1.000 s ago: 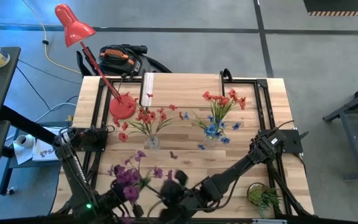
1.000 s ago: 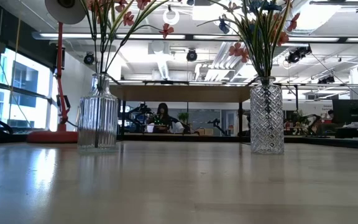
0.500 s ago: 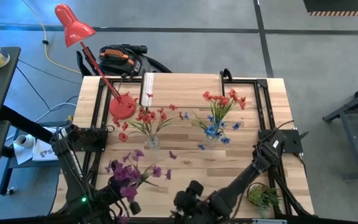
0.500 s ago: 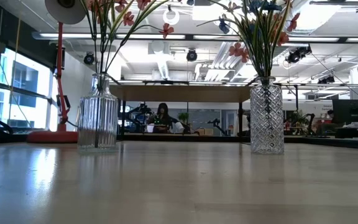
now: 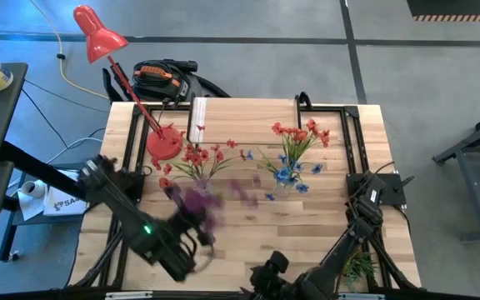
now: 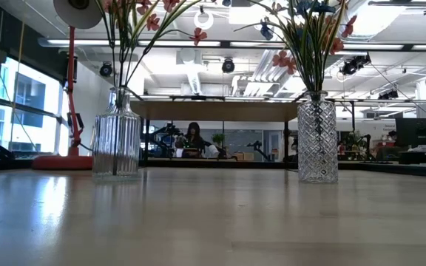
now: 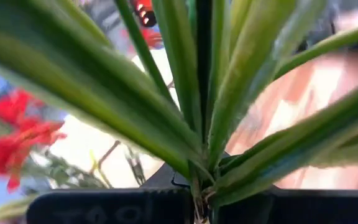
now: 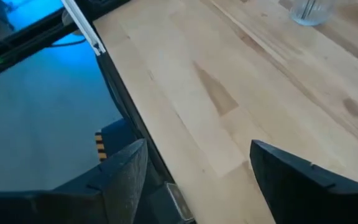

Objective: Pick and place flowers into a vace then onto a shelf
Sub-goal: Put the purple flowers into the left transparent flower vase

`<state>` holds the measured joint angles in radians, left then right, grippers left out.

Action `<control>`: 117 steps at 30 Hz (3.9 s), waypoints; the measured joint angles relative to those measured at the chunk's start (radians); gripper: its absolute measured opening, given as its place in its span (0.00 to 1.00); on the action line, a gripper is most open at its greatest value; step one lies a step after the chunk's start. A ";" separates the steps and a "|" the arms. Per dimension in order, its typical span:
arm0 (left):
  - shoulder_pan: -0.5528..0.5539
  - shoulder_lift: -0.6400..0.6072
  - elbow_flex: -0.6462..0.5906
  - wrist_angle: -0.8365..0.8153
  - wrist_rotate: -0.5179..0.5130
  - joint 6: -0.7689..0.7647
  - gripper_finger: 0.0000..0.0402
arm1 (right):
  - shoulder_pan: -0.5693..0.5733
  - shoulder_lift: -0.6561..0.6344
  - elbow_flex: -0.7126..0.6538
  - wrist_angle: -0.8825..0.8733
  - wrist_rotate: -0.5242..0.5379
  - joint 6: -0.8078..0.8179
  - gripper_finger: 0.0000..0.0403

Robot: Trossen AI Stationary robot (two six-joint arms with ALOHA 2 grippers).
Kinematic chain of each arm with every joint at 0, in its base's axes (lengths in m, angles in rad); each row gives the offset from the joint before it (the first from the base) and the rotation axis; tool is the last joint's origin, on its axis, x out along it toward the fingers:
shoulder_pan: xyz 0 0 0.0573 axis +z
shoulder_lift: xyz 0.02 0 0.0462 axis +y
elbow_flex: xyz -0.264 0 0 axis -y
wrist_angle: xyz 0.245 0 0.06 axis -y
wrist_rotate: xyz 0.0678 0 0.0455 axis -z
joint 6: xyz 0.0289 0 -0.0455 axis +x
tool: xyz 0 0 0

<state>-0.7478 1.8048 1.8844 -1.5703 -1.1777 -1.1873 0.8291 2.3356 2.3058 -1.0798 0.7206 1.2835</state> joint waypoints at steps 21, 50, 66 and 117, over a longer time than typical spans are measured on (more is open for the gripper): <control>-0.166 -0.387 -0.562 0.002 -0.019 -0.521 0.11 | -0.011 0.000 0.000 -0.061 -0.025 0.020 0.61; 0.032 -0.266 -0.457 0.164 -0.093 0.084 0.14 | -0.072 0.000 0.001 -0.068 -0.065 0.021 0.61; 0.037 -0.263 -0.524 0.266 -0.063 0.084 0.11 | -0.072 0.000 0.001 -0.068 -0.067 0.025 0.61; 0.100 -0.265 -0.772 0.715 0.146 0.353 0.15 | -0.158 0.237 0.001 0.200 0.220 -0.298 0.61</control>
<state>-0.6476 1.5400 1.1126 -0.8551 -1.0320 -0.8341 0.6710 2.5724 2.3069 -0.8802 0.9402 0.9858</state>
